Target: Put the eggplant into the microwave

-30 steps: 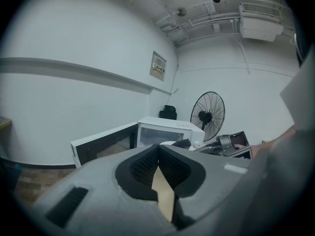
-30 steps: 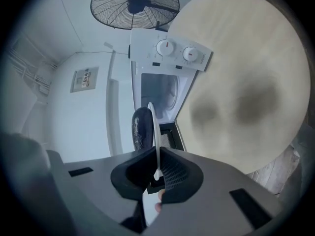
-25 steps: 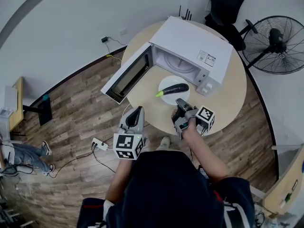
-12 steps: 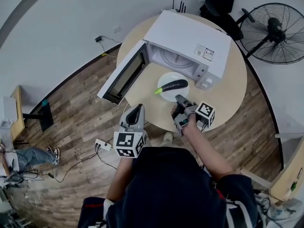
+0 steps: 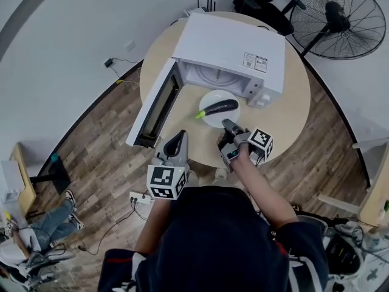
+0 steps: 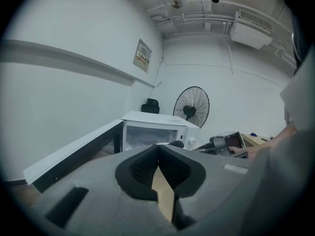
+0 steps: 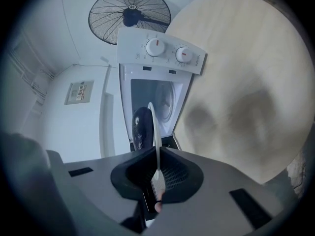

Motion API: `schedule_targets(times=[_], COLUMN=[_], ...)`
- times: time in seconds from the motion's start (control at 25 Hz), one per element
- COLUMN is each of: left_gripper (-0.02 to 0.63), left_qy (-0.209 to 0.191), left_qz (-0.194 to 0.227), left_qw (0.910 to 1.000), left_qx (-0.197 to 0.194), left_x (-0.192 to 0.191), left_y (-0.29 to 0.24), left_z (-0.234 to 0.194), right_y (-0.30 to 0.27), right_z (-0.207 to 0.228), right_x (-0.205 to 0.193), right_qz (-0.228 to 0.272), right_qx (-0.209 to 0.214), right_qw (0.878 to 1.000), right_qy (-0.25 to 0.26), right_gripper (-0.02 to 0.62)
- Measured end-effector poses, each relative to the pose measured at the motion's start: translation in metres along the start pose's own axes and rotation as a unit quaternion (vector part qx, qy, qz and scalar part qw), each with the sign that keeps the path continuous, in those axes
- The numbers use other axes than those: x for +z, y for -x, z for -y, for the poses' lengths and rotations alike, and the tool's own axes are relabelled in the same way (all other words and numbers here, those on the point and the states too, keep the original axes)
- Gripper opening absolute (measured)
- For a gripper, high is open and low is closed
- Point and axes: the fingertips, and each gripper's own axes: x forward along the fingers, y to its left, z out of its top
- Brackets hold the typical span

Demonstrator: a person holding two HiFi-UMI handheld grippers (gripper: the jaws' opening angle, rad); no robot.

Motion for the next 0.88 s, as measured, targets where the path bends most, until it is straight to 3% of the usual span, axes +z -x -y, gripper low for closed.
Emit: schedule_targets(times=[0.44, 0.88], left_gripper=[0.014, 0.014], left_qy=[-0.026, -0.037], left_qz=[-0.026, -0.062], left_qw=[0.9962, 0.988], left_qx=[-0.079, -0.137], left_x=[0.007, -0.008], left_y=[-0.027, -0.059], left_z=[-0.025, -0.033], right_y=[-0.024, -0.057], right_z=[0.006, 0.023], right_x=[0.004, 0.02], right_qz=[0.07, 0.106], right_qx=[0.0, -0.011], right_qw=[0.997, 0.994], right_qy=[-0.025, -0.034], right_gripper=[0.02, 0.02])
